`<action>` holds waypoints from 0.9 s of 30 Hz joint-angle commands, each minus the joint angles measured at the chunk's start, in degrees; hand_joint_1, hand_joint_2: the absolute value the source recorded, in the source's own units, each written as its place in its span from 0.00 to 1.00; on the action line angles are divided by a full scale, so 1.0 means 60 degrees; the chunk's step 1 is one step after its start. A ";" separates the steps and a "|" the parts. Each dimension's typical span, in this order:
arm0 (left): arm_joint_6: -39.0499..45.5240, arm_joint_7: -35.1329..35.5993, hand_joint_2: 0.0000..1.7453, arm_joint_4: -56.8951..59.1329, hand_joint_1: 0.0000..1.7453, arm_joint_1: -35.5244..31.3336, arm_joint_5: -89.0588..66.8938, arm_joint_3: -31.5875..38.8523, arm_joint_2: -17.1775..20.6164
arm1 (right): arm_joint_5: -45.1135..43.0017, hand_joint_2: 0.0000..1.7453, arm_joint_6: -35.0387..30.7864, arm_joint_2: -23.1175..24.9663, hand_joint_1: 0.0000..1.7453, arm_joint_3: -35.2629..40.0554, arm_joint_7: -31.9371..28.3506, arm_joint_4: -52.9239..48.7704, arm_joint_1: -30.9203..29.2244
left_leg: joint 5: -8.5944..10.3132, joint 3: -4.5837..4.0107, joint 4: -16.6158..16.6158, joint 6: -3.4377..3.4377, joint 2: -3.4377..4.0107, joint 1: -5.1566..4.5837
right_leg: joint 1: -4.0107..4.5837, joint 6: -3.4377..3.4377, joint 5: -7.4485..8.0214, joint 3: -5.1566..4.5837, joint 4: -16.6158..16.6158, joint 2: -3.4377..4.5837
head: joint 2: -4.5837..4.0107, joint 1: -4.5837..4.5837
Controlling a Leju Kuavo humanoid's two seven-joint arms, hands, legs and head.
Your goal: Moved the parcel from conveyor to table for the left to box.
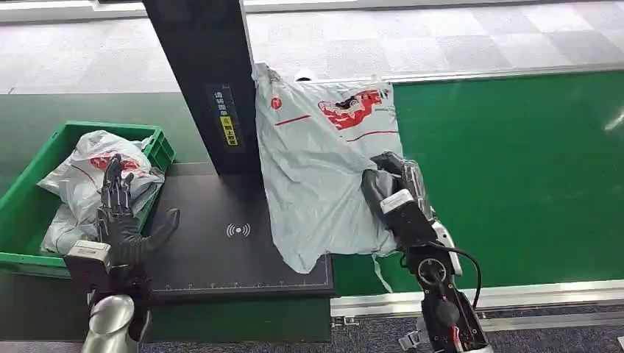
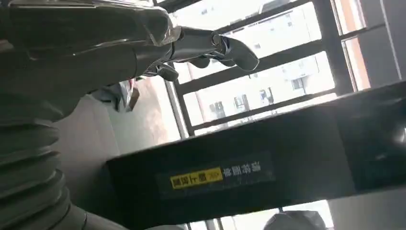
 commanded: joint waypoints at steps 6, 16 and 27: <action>0.0080 0.0118 1.00 0.0153 0.00 -0.0192 -0.0118 0.1020 0.0323 | 0.0158 1.00 0.0543 0.0896 1.00 0.2163 0.0009 0.3282 -0.1732 | 0.0001 -0.0004 -0.0001 -0.0002 0.0044 0.0005 | 0.0008 -0.0017 0.0013 -0.0023 0.0000 0.0026 | 0.0000 -0.0004; -0.0102 0.0028 1.00 0.0548 0.00 -0.0224 -0.0122 0.0889 0.0347 | -0.0321 1.00 0.0756 0.1571 1.00 0.2974 0.0021 0.4515 -0.2429 | 0.0002 -0.0002 -0.0004 0.0002 0.0030 0.0002 | 0.0006 -0.0014 0.0009 -0.0017 -0.0004 0.0012 | 0.0000 0.0000; -0.0421 0.0171 1.00 0.1272 0.00 -0.0571 -0.0262 0.0265 0.0530 | -0.1050 0.00 0.0742 0.1624 0.00 0.2636 0.0581 0.4970 -0.2580 | 0.0009 -0.0009 -0.0004 0.0002 -0.0009 0.0002 | 0.0005 -0.0013 0.0004 -0.0016 -0.0004 -0.0026 | 0.0000 -0.0004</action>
